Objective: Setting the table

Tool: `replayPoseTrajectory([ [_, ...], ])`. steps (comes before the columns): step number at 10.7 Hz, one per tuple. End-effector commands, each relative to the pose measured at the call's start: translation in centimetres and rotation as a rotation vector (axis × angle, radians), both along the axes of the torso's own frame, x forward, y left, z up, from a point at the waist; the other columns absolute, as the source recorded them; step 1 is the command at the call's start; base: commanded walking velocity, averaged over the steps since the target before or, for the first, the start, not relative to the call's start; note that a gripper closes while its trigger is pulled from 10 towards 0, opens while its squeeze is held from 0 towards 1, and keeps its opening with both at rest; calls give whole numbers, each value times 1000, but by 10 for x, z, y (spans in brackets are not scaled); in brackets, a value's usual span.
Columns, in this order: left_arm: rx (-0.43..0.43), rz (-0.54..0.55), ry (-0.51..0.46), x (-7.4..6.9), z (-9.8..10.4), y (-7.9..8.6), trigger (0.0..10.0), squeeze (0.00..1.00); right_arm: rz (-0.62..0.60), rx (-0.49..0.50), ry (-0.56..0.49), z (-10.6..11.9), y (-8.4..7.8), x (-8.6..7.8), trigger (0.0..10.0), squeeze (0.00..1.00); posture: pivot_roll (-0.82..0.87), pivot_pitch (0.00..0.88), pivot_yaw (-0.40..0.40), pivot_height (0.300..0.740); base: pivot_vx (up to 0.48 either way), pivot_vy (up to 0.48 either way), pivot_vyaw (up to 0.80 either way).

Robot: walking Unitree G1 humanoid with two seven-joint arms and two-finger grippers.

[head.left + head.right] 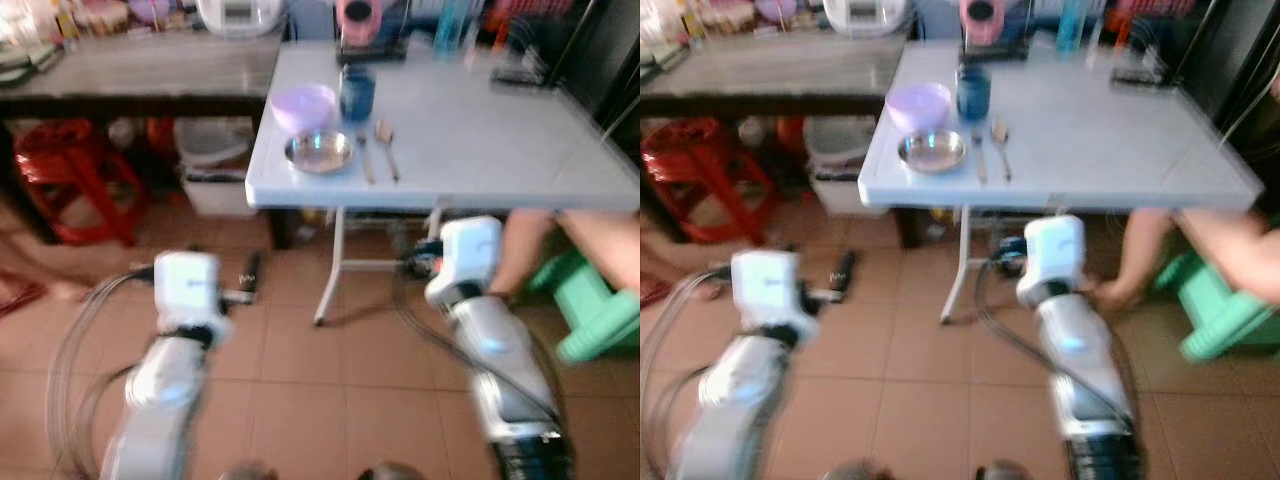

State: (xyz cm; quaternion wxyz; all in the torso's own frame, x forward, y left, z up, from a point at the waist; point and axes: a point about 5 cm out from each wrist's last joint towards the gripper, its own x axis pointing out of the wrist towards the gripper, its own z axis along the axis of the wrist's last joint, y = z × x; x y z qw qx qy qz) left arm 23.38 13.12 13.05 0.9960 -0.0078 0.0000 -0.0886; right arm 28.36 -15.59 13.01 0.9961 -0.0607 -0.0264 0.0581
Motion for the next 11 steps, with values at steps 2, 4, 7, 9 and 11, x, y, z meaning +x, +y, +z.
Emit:
replayPoseTrajectory([
  [2, 15, 13, -7, 0, 1, 7, 10000, 0, 16, 23, -10, 3, 7, 2, 10000, 0, 65, 73, 35, 740, 439, 0, 0],
  [4, 9, 18, 1, -1, -1, 7, 10000, 0, 21, 23, -15, 4, 8, 3, 10000, 0, 66, 74, 36, 740, 422, 122, 0],
  [7, 1, 22, 13, -1, -4, 7, 10000, 0, 30, 20, -26, 8, 9, 4, 10000, 0, 64, 84, 31, 740, 412, 245, 0],
  [9, -1, 22, 12, -1, -5, 7, 10000, 0, 34, 13, -35, 10, 9, 5, 10000, 0, 61, 86, 31, 740, 409, 251, 0],
  [11, -2, 43, -3, 1, -1, 9, 10000, 0, 25, 8, -55, 15, 8, 6, 10000, 0, 59, 92, 29, 740, 394, 270, 0],
])
